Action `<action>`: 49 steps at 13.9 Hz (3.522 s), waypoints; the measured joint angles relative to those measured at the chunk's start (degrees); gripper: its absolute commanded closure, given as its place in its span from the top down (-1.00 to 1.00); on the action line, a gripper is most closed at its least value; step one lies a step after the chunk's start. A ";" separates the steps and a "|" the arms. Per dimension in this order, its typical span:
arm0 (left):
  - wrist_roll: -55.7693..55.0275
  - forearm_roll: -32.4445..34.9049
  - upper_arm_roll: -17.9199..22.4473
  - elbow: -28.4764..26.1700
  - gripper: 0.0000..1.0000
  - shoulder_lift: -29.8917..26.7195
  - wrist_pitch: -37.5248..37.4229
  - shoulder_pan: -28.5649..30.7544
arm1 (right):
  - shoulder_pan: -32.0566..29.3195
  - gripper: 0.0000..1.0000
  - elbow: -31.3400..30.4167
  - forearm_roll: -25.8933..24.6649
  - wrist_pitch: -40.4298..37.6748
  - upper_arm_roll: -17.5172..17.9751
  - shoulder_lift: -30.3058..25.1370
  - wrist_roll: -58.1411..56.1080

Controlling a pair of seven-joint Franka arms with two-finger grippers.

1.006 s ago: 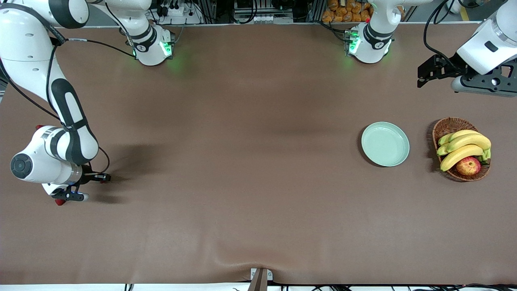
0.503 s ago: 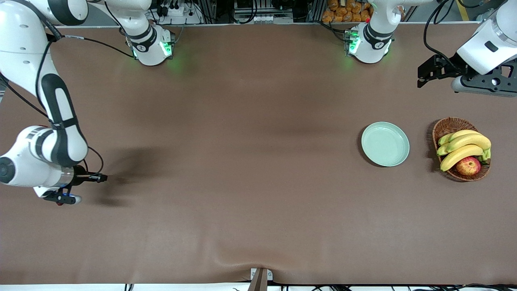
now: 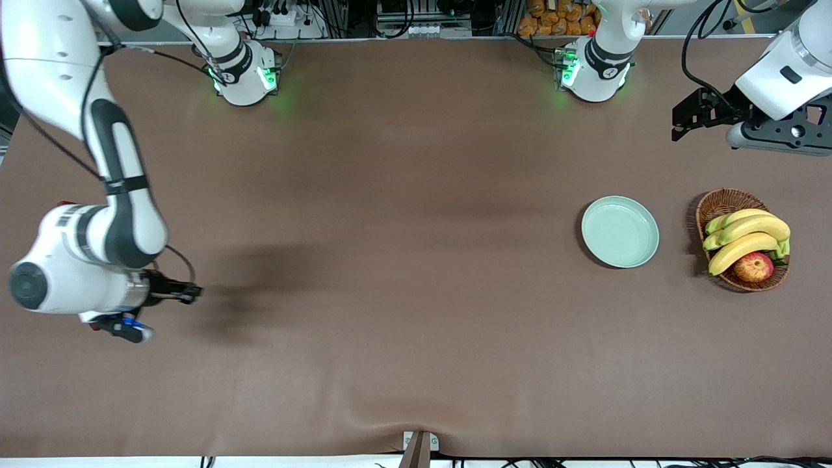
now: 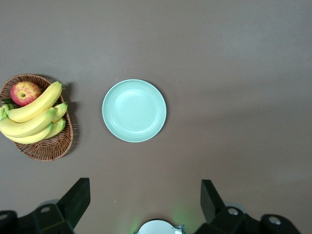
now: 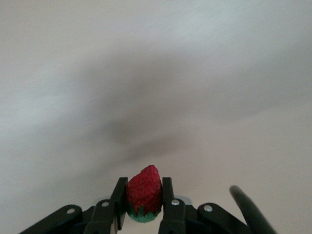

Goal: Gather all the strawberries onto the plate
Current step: 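Carry the strawberry to mid-table with the right gripper and release it, then return the right gripper to a strawberry while the left gripper reaches mid-table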

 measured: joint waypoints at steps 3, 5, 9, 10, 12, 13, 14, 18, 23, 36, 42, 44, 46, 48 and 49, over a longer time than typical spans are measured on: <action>0.00 0.00 0.02 0.00 1.00 0.00 0.03 0.00 | 6.13 -1.00 1.37 6.49 0.06 0.08 -0.06 10.91; 0.00 0.00 0.03 -0.01 1.00 0.00 0.09 0.01 | 10.61 -1.00 1.44 8.50 3.14 0.16 0.17 18.97; 0.00 0.00 0.02 -0.03 1.00 0.01 0.29 0.01 | 20.23 -1.00 1.42 13.19 9.94 0.20 1.56 32.25; 0.00 0.00 0.03 -0.03 1.00 0.01 0.32 0.01 | 22.38 -1.00 1.42 14.18 11.01 0.22 1.85 35.11; 0.00 0.00 0.04 -0.04 1.00 0.01 0.36 0.02 | 26.73 -1.00 1.38 14.91 14.84 0.27 2.54 42.01; 0.00 0.00 0.05 -0.05 1.00 0.04 0.36 0.02 | 29.25 -1.00 1.36 14.92 17.99 0.27 3.22 45.63; 0.00 0.00 0.07 -0.07 1.00 0.08 0.36 0.06 | 32.14 -1.00 1.34 14.92 21.29 0.27 4.25 49.00; 0.00 0.00 0.11 -0.09 1.00 0.34 0.37 0.35 | 39.85 -1.00 2.02 14.95 28.18 0.21 8.99 56.33; 0.00 0.00 0.06 -0.09 1.00 0.82 0.42 0.37 | 45.51 -1.00 8.81 14.94 29.11 0.02 13.73 63.43; 0.00 0.17 -0.53 7.11 1.00 21.61 2.74 -1.88 | 49.23 1.00 12.36 11.00 28.99 -2.09 17.90 66.45; -0.03 0.18 -1.08 7.53 1.00 24.85 3.06 -6.50 | 35.95 1.00 17.80 10.33 8.85 -3.49 13.95 59.12; -0.42 0.18 -1.13 8.37 1.00 26.23 3.86 -8.46 | 30.77 1.00 18.76 10.13 3.00 -3.62 12.85 51.98; -4.92 0.18 -1.18 9.40 1.00 28.38 6.17 -10.83 | 26.19 1.00 18.84 9.90 -0.82 -4.43 12.07 43.81; -12.19 0.18 -1.33 9.86 1.00 30.74 9.62 -13.87 | 21.72 1.00 18.85 8.19 -3.09 -6.66 11.86 35.73; -16.26 0.18 -1.38 9.99 1.00 31.94 10.87 -15.73 | 20.17 1.00 18.84 6.90 -4.05 -8.85 11.86 31.25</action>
